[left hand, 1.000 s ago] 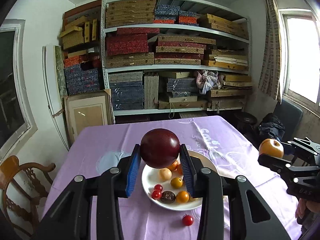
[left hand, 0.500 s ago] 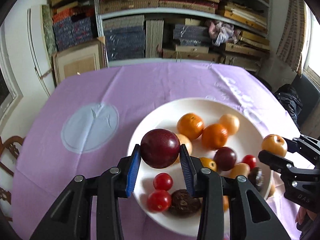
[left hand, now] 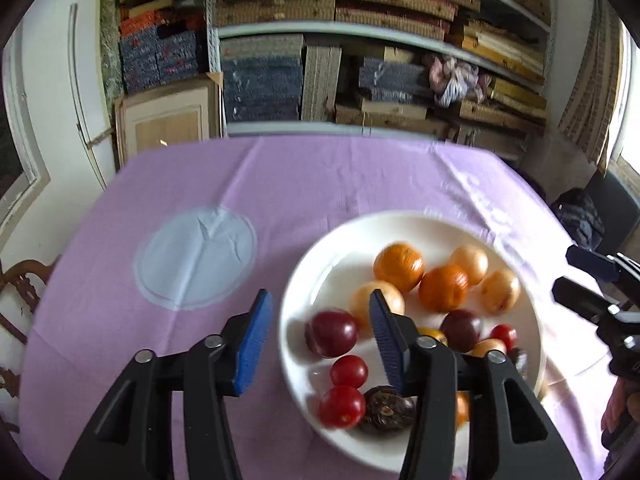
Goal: Organize fruits
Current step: 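Open both grippers to release the plum and apple onto the plate, then move the open left gripper to the red cherry tomato and close on it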
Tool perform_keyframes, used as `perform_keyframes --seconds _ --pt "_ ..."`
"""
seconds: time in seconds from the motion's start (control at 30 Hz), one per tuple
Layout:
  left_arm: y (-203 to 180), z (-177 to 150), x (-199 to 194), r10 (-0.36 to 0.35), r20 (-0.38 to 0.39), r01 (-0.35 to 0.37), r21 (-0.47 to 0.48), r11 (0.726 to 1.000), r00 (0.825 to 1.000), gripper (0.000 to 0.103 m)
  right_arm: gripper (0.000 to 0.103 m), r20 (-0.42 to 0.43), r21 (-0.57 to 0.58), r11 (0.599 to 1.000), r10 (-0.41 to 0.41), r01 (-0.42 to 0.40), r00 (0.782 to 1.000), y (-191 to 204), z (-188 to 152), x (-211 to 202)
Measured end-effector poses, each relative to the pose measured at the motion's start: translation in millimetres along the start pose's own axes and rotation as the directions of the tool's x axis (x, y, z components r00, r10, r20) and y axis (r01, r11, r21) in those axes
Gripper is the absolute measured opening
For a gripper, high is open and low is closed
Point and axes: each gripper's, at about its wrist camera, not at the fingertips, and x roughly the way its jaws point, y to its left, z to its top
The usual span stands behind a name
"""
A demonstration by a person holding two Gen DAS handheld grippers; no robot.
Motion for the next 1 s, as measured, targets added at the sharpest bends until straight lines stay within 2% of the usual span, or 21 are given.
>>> perform_keyframes --seconds 0.03,0.1,0.13,0.2,0.27,0.37,0.47,0.53,0.63,0.73,0.83,0.87,0.93,1.0 --pt "1 5 -22 0.001 0.035 -0.001 -0.001 1.000 0.999 0.064 0.069 0.043 -0.006 1.000 0.011 -0.011 0.999 5 9 -23" --pt "-2 9 -61 0.011 0.101 -0.011 0.005 1.000 0.995 0.082 0.084 0.130 -0.017 1.000 0.021 -0.019 0.991 14 21 -69" --pt "-5 8 -85 0.019 0.143 -0.020 0.008 1.000 0.990 0.086 0.094 0.183 -0.024 1.000 0.024 -0.020 0.983 20 24 -96" --pt "-11 2 -119 0.027 0.203 -0.030 0.015 0.999 0.979 0.099 0.096 0.256 -0.036 0.999 0.036 -0.027 0.966 27 26 -138" --pt "-19 -10 -145 0.026 0.229 -0.034 0.033 0.999 0.973 0.100 0.099 0.296 -0.044 0.998 0.051 -0.039 0.954 36 17 -174" --pt "-32 -42 -161 0.009 0.211 -0.025 0.074 0.997 0.977 0.100 0.099 0.348 -0.031 0.997 0.075 -0.069 0.934 43 -11 -214" --pt "-50 -84 -156 -0.007 0.174 -0.014 0.121 0.993 0.985 0.100 0.099 0.412 -0.007 0.996 0.088 -0.093 0.907 46 -56 -241" --pt "-62 -114 -139 -0.024 0.128 0.006 0.142 0.990 0.991 0.100 0.099 0.453 0.015 0.997 0.061 -0.077 0.889 44 -87 -249" --pt "-74 -144 -107 -0.072 0.043 0.066 0.117 0.991 0.996 0.100 0.099 0.486 0.051 0.998 0.001 -0.030 0.874 38 -131 -243" --pt "-83 -162 -79 -0.067 -0.013 0.068 0.110 0.992 0.998 0.100 0.099 0.459 0.096 0.995 -0.055 0.012 0.887 27 -162 -223" --pt "-87 -165 -64 -0.052 -0.035 0.056 0.119 0.991 0.998 0.100 0.099 0.454 0.143 0.989 -0.096 0.034 0.886 10 -184 -207" --pt "-87 -164 -60 -0.044 -0.042 0.049 0.122 0.991 0.998 0.100 0.099 0.444 0.162 0.986 -0.110 0.040 0.889 6 -188 -204" --pt "-85 -163 -52 -0.040 -0.058 0.047 0.112 0.993 0.998 0.100 0.099 0.390 0.192 0.981 -0.113 0.039 0.914 -3 -185 -193" --pt "-82 -160 -44 -0.050 -0.076 0.057 0.089 0.994 0.996 0.100 0.099 0.391 0.208 0.978 -0.103 0.022 0.915 -7 -186 -192"
